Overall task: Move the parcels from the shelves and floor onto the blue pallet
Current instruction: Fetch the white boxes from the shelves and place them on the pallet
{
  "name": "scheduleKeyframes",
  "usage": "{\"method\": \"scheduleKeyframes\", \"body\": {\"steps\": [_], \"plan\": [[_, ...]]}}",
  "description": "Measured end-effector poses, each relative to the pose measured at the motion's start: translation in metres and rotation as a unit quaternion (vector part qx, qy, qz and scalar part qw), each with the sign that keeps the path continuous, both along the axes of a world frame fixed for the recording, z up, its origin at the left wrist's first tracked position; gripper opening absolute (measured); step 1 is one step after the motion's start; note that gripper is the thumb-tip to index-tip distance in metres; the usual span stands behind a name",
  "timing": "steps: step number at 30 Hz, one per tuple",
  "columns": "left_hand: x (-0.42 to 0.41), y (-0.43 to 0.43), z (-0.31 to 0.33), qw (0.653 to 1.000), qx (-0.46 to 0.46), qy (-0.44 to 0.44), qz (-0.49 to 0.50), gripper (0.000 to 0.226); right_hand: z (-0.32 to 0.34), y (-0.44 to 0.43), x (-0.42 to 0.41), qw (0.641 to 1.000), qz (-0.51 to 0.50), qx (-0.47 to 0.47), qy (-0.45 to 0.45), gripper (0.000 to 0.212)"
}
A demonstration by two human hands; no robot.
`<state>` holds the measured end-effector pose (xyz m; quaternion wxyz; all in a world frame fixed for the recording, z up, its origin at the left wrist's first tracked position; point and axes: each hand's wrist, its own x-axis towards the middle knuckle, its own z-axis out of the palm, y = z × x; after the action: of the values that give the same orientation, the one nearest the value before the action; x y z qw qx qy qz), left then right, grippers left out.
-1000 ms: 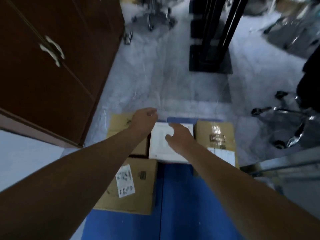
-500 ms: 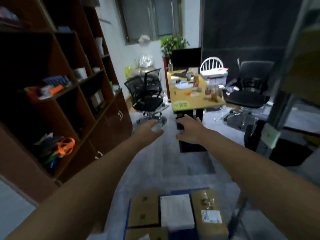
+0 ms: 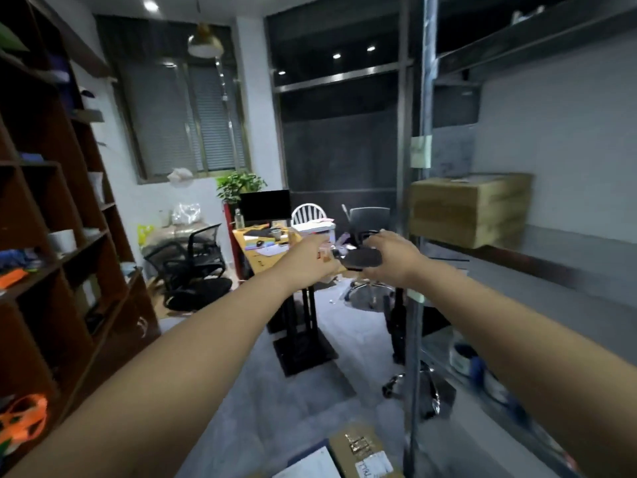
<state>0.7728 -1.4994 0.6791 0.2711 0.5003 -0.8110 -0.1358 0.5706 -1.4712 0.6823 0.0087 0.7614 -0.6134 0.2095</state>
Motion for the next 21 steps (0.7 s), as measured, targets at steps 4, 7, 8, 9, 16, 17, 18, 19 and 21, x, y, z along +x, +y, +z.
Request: {"method": "scheduleKeyframes", "body": {"steps": [4,7,8,9,16,17,18,19,21], "plan": [[-0.032,0.042,-0.003,0.998,-0.015,-0.018,-0.06,0.066,0.0,0.071,-0.031,0.997,-0.07,0.012,0.002,0.066],[-0.065,0.078,-0.002,0.993,-0.023,-0.038,-0.112,0.067,0.0,0.129,-0.057,0.992,-0.127,0.016,-0.018,0.069],[-0.079,0.09,0.0,0.991,-0.022,-0.035,-0.13,0.067,0.002,0.148,-0.067,0.989,-0.148,0.022,-0.024,0.071],[-0.093,0.103,0.001,0.988,-0.016,-0.029,-0.15,0.067,0.005,0.167,-0.075,0.985,-0.167,0.028,-0.034,0.072],[-0.215,0.225,0.017,0.953,-0.032,-0.032,-0.298,0.068,0.029,0.329,-0.153,0.959,-0.272,0.066,0.03,0.066],[-0.231,0.245,0.022,0.948,-0.043,-0.036,-0.313,0.068,0.034,0.356,-0.165,0.954,-0.291,0.068,0.035,0.065],[-0.247,0.267,0.026,0.942,-0.051,-0.04,-0.329,0.067,0.039,0.384,-0.176,0.948,-0.31,0.069,0.037,0.065],[-0.265,0.289,0.03,0.936,-0.057,-0.043,-0.346,0.066,0.042,0.414,-0.188,0.941,-0.329,0.069,0.039,0.065],[-0.3,0.335,0.035,0.922,-0.06,-0.037,-0.381,0.066,0.046,0.476,-0.21,0.923,-0.375,0.078,0.044,0.064]]}}
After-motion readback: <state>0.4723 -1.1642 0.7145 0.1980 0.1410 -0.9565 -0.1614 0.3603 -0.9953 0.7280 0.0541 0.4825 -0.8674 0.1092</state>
